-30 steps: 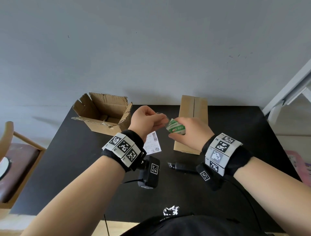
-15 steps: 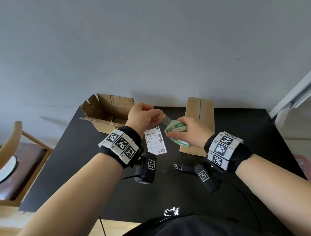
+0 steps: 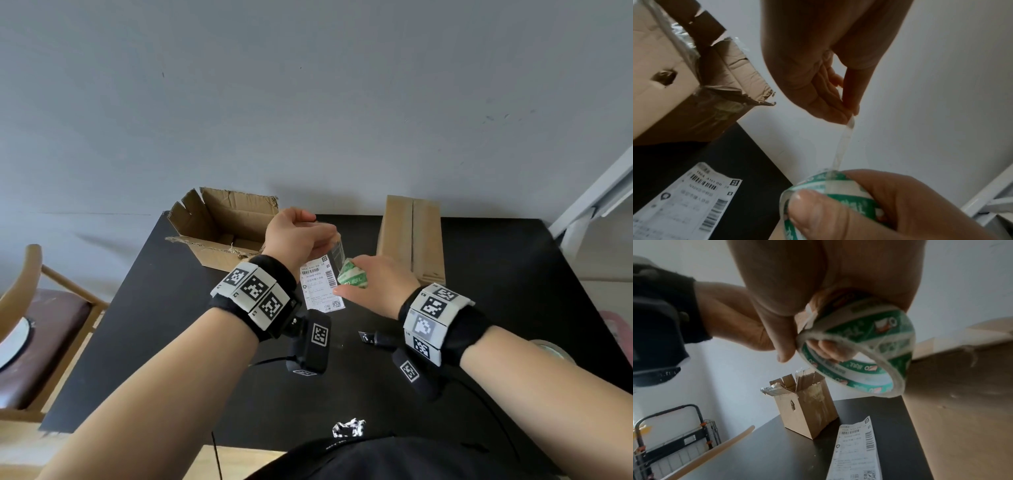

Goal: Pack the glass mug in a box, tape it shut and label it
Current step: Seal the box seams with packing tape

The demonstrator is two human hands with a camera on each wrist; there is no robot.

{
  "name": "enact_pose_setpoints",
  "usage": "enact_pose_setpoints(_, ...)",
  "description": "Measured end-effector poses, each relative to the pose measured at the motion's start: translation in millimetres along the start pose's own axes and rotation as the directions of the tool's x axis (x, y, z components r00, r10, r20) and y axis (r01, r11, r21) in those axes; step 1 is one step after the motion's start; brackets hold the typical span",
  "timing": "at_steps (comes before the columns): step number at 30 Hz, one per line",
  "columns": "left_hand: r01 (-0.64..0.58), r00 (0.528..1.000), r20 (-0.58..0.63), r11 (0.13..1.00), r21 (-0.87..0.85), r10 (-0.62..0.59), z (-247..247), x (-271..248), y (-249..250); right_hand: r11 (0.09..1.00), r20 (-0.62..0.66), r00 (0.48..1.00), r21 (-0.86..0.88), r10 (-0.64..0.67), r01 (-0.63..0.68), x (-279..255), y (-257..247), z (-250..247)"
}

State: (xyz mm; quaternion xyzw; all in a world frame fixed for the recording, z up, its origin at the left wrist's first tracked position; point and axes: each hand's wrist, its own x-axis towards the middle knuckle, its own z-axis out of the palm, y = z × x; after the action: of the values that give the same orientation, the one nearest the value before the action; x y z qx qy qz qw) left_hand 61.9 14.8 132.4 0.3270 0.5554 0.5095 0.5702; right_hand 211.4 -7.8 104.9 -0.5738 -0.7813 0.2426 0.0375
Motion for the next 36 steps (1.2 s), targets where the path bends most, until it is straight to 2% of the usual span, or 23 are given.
enact_pose_setpoints(4,-0.032,0.999,-0.016,0.999,-0.031,0.032,-7,2,4,0.995,0.092,0.991,0.019,0.095,-0.097,14,-1,0)
enact_pose_setpoints(8,-0.036,0.999,-0.013,0.996,-0.079,0.035,-16,7,11,0.953,0.122,0.989,0.278,0.087,-0.118,15,-3,-6)
enact_pose_setpoints(12,-0.054,0.998,-0.045,0.998,-0.027,0.053,-26,14,14,0.834,0.127,0.991,0.542,0.039,-0.102,9,-3,-11)
enact_pose_setpoints(15,-0.054,0.996,-0.068,0.999,0.001,0.054,-31,19,10,0.707,0.135,0.988,0.691,0.076,-0.149,2,1,-13)
enact_pose_setpoints(16,-0.054,0.996,-0.066,0.998,0.020,0.055,-31,20,8,0.692,0.137,0.987,0.704,0.088,-0.159,-1,3,-13)
enact_pose_setpoints(20,-0.069,0.997,-0.034,0.988,0.138,0.074,-27,21,-1,0.725,0.139,0.982,0.662,0.130,-0.190,-10,11,-8)
enact_pose_setpoints(25,-0.057,0.998,-0.006,0.978,0.201,0.060,-20,20,-22,0.828,0.087,0.972,0.511,0.217,-0.230,-20,28,-15)
enact_pose_setpoints(31,-0.003,0.996,0.093,0.988,0.156,-0.011,-3,19,-41,0.887,-0.001,0.924,0.281,0.382,-0.367,-40,60,-26)
enact_pose_setpoints(36,0.083,0.976,0.187,0.983,0.161,-0.113,16,17,-53,0.903,-0.094,0.899,0.072,0.429,-0.423,-52,77,-42)
